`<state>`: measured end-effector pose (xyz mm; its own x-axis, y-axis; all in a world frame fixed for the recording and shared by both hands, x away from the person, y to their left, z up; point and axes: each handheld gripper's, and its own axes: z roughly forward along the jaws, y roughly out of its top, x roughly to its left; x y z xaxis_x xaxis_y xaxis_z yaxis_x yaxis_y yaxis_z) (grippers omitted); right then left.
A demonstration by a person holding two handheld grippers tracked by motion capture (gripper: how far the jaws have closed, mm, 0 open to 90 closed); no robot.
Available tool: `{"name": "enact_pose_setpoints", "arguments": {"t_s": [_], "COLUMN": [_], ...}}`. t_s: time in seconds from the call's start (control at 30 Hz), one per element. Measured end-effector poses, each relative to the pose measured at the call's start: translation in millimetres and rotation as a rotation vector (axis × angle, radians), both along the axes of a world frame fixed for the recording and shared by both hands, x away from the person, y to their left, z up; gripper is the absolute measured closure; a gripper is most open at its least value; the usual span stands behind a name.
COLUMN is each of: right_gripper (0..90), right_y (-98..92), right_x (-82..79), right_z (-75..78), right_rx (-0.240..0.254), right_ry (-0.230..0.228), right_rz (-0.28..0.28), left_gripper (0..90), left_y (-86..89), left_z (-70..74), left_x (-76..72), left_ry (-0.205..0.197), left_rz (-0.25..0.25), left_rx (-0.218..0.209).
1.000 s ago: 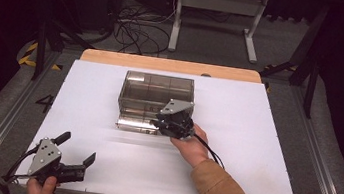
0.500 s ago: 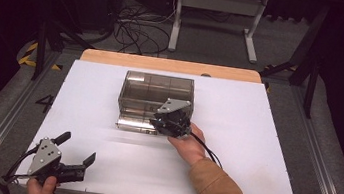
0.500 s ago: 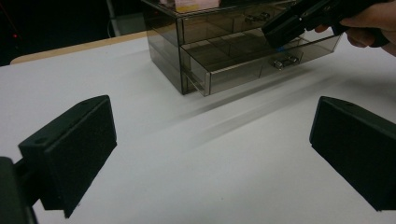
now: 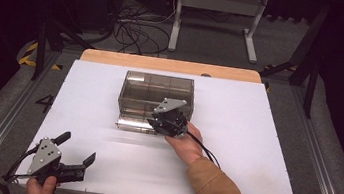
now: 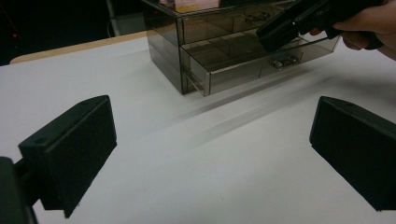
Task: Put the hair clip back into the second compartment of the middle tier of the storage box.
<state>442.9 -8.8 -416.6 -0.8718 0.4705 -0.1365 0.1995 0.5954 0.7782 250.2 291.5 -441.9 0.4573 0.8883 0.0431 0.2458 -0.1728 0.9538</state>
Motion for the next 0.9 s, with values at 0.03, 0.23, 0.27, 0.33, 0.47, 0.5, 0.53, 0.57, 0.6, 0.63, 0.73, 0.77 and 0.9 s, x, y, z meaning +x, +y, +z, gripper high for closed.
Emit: {"name": "enact_pose_setpoints", "arguments": {"t_s": [0.03, 0.23, 0.27, 0.33, 0.47, 0.5, 0.53, 0.57, 0.6, 0.63, 0.73, 0.77, 0.9], "right_gripper": [71.7, 67.9, 67.8, 67.4, 65.2, 64.4, 63.6, 62.9, 61.9, 61.4, 61.0, 60.8, 60.6], "right_y": [0.0, -0.1, -0.5, -1.4, -3.7, -4.4, -5.3, -6.0, -7.1, -7.7, -11.6, -12.7, -17.0], "right_x": [0.0, -0.7, -1.1, -1.8, -5.2, -5.7, -6.7, -8.0, -9.5, -10.7, -16.1, -17.1, -20.6], "right_z": [0.1, 0.3, 0.8, 2.2, 6.7, 7.6, 8.9, 10.3, 12.3, 13.6, 19.9, 21.3, 26.9], "right_rx": [0.001, 0.005, 0.005, 0.008, 0.025, 0.027, 0.031, 0.038, 0.045, 0.049, 0.060, 0.064, 0.084], "right_ry": [0.000, 0.005, 0.005, 0.001, 0.003, -0.001, -0.002, 0.001, -0.002, -0.002, -0.018, -0.020, -0.025], "right_rz": [0.000, 0.008, 0.008, 0.011, 0.014, 0.015, 0.018, 0.017, 0.019, 0.019, 0.024, 0.026, 0.031], "left_gripper": [1.2, 1.2, 1.2, 1.2, 1.2, 1.2, 1.2, 1.2, 1.2, 1.3, 1.2, 1.3, 1.2], "left_y": [-0.2, -0.2, 0.0, 0.0, 0.0, 0.0, 0.1, 0.2, 0.2, 0.0, -0.1, -0.3, -0.6], "left_z": [0.0, 0.1, 0.1, 0.1, -0.1, -0.1, -0.1, -0.1, 0.0, 0.0, 0.0, 0.1, -0.1], "left_x": [0.0, 0.0, 0.0, 0.1, 0.1, 0.0, -0.1, -0.2, -0.3, -0.3, -0.1, 0.0, 0.1], "left_ry": [-0.001, 0.000, 0.000, 0.000, 0.000, 0.001, 0.001, 0.001, 0.001, -0.001, 0.000, 0.000, 0.000], "left_rz": [0.000, 0.001, 0.001, 0.000, 0.001, 0.000, 0.000, 0.001, 0.000, 0.000, 0.000, 0.000, 0.000], "left_rx": [-0.002, -0.002, 0.000, 0.000, 0.001, 0.001, 0.001, 0.000, 0.000, -0.002, -0.002, -0.002, 0.001]}}
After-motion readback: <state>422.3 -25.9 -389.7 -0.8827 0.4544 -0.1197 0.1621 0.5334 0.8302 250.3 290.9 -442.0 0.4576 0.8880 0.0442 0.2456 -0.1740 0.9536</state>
